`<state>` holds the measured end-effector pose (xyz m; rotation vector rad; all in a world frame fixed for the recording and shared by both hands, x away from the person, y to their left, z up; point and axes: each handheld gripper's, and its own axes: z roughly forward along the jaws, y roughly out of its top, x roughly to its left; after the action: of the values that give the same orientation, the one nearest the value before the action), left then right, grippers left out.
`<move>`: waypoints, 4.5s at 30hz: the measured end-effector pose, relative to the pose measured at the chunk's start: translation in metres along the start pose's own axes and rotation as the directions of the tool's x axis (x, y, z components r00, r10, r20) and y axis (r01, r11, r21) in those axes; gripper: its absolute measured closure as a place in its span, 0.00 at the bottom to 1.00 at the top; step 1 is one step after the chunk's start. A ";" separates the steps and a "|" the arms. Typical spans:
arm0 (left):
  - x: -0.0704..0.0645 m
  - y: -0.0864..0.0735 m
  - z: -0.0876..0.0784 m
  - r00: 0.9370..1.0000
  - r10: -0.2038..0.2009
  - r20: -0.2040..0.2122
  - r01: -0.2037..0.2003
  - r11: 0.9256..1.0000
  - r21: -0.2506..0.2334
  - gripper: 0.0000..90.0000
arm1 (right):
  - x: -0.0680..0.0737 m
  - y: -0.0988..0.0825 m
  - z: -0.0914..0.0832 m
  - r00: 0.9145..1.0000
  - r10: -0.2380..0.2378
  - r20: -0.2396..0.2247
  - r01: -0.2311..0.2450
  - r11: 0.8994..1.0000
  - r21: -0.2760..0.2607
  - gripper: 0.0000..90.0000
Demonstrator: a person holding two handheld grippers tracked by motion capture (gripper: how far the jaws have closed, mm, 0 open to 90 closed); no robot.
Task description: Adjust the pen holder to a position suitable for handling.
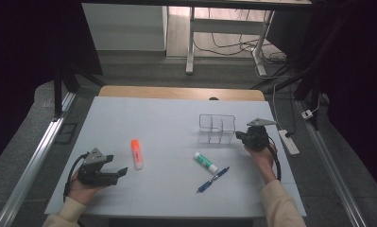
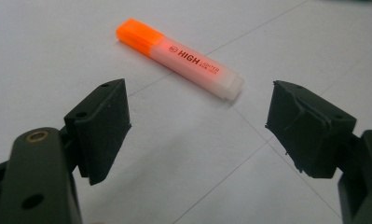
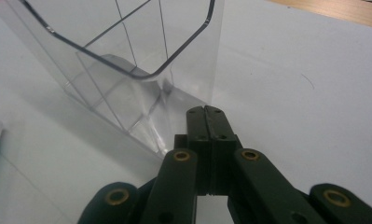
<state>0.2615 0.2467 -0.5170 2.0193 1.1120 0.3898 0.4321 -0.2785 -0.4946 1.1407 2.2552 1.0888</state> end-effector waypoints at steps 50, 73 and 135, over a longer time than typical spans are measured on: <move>-0.001 -0.002 0.002 1.000 0.013 0.000 -0.013 1.000 0.016 0.24 | 0.006 0.003 0.026 1.000 -0.007 -0.023 0.008 0.998 0.059 0.99; -0.001 -0.002 0.003 1.000 0.020 0.003 -0.020 1.000 0.021 0.24 | 0.025 0.007 0.034 0.999 -0.019 -0.046 0.022 0.996 0.083 0.99; -0.001 -0.004 0.002 1.000 0.020 0.003 -0.021 1.000 0.020 0.24 | 0.072 0.036 0.077 0.988 -0.083 -0.128 0.095 0.991 0.095 0.99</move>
<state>0.2600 0.2465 -0.5207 2.0493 1.0982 0.3879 0.4557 -0.1710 -0.5144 1.0251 2.4565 1.0476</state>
